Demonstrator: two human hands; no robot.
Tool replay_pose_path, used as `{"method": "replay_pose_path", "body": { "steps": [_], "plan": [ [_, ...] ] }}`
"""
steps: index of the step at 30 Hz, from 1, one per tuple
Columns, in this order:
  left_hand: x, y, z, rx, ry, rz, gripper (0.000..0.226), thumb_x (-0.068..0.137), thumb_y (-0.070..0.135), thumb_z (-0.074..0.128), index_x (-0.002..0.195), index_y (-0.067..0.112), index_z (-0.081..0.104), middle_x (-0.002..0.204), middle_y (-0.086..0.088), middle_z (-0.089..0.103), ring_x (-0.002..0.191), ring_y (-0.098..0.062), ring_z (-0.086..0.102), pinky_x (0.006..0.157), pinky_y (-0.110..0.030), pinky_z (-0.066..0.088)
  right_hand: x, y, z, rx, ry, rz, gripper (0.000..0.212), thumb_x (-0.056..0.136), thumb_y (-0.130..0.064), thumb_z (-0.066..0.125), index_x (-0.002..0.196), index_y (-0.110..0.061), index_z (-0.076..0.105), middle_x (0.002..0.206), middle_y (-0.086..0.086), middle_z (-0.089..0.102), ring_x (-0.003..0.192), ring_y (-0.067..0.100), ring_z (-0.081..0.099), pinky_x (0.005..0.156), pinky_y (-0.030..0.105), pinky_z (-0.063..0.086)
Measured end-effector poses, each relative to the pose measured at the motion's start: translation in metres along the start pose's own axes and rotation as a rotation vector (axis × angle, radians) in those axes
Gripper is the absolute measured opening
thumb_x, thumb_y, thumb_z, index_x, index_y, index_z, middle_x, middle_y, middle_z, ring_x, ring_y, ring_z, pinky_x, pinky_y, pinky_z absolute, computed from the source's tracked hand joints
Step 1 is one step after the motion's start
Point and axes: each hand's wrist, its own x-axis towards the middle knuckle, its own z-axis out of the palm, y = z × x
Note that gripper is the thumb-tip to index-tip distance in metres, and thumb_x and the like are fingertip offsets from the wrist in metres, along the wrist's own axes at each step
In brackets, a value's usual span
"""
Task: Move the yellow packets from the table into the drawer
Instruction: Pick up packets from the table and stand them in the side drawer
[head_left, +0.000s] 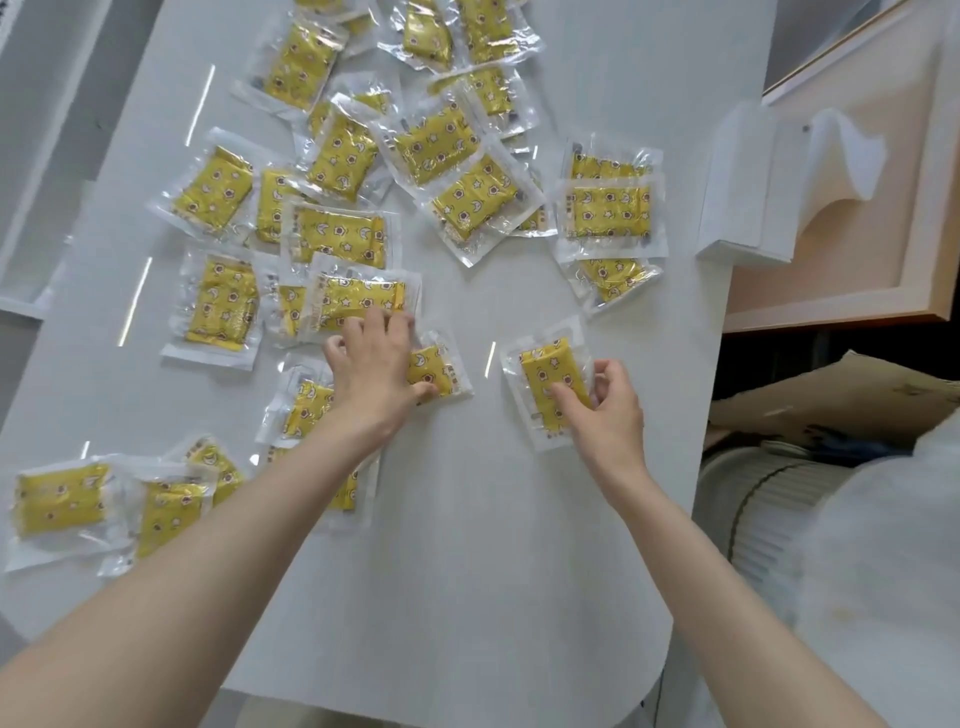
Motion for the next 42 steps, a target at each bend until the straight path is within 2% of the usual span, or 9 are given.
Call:
{"method": "replay_pose_path", "body": {
  "steps": [5,12,18,24,27,30,32,37,42],
  "plan": [
    [0.002,0.005,0.001,0.046,-0.085,-0.035,0.063,0.071,0.054,0.072,0.115,0.017,0.048,0.119,-0.006,0.047,0.112,-0.027,0.039,0.094,-0.038,0.03,0.027,-0.021,-0.006,0.135,0.056,0.035,0.018,0.085,-0.016,0.07,0.086,-0.026,0.055,0.091,0.002,0.068,0.085,0.02,0.064,0.079,0.037,0.055],
    [-0.006,0.002,0.002,0.009,-0.1,-0.087,0.085,0.062,0.049,0.081,0.125,0.014,0.036,0.116,-0.007,0.046,0.109,-0.025,0.045,0.09,-0.036,0.033,0.031,-0.028,0.017,0.114,0.056,0.104,0.015,0.086,-0.014,0.067,0.096,-0.014,0.056,0.084,0.0,0.063,0.076,0.013,0.057,0.066,0.022,0.048],
    [-0.01,-0.01,0.004,-0.088,-0.151,0.041,0.041,0.08,0.05,0.065,0.106,0.019,0.058,0.113,-0.002,0.045,0.107,-0.021,0.042,0.084,-0.035,0.022,0.018,-0.016,0.036,0.032,0.129,0.153,0.018,0.086,-0.019,0.067,0.094,-0.006,0.058,0.079,0.001,0.057,0.07,0.014,0.05,0.059,0.02,0.04],
    [0.015,-0.017,-0.051,-0.66,-0.158,-0.018,0.014,0.087,0.044,0.059,0.081,0.032,0.059,0.089,0.014,0.062,0.098,-0.019,0.055,0.102,-0.04,0.029,0.012,-0.01,0.051,0.062,0.114,0.254,0.017,0.084,-0.02,0.068,0.082,-0.012,0.054,0.068,-0.003,0.049,0.067,0.017,0.049,0.063,0.029,0.042],
    [0.044,-0.03,-0.071,-0.153,-0.113,0.147,0.028,0.083,0.044,0.064,0.098,0.02,0.067,0.127,0.002,0.054,0.12,-0.023,0.043,0.103,-0.043,0.027,0.011,-0.01,0.06,-0.006,0.073,0.267,0.027,0.085,-0.026,0.068,0.07,-0.018,0.046,0.065,-0.007,0.046,0.061,0.013,0.044,0.075,0.034,0.039],
    [0.06,-0.036,-0.07,0.239,-0.305,0.268,0.04,0.079,0.042,0.07,0.107,0.014,0.066,0.158,-0.004,0.016,0.141,-0.037,0.017,0.112,-0.055,0.025,0.013,-0.01,0.063,-0.048,0.068,0.276,0.038,0.086,-0.029,0.067,0.065,-0.024,0.035,0.064,-0.008,0.04,0.058,0.009,0.038,0.081,0.035,0.029],
    [0.062,-0.034,-0.063,0.354,-0.306,0.297,0.04,0.077,0.039,0.073,0.108,0.015,0.066,0.158,-0.006,0.013,0.141,-0.042,0.015,0.111,-0.056,0.025,0.015,-0.01,0.064,-0.052,0.067,0.283,0.034,0.086,-0.031,0.067,0.067,-0.023,0.039,0.066,-0.008,0.043,0.062,0.012,0.042,0.086,0.038,0.034],
    [0.057,-0.036,-0.051,0.443,-0.115,0.341,0.046,0.074,0.044,0.075,0.111,0.019,0.064,0.132,-0.003,0.042,0.12,-0.029,0.038,0.096,-0.044,0.034,0.016,-0.011,0.066,-0.088,0.071,0.294,0.032,0.085,-0.031,0.067,0.071,-0.021,0.04,0.069,-0.005,0.045,0.072,0.02,0.047,0.097,0.043,0.04],
    [0.054,-0.042,-0.047,0.389,-0.12,0.37,0.046,0.079,0.041,0.07,0.113,0.012,0.059,0.124,-0.011,0.04,0.112,-0.028,0.038,0.096,-0.038,0.033,0.015,-0.014,0.062,-0.122,0.037,0.271,0.021,0.084,-0.027,0.068,0.087,-0.013,0.051,0.074,-0.003,0.048,0.075,0.021,0.049,0.083,0.037,0.046]
  ]
}}
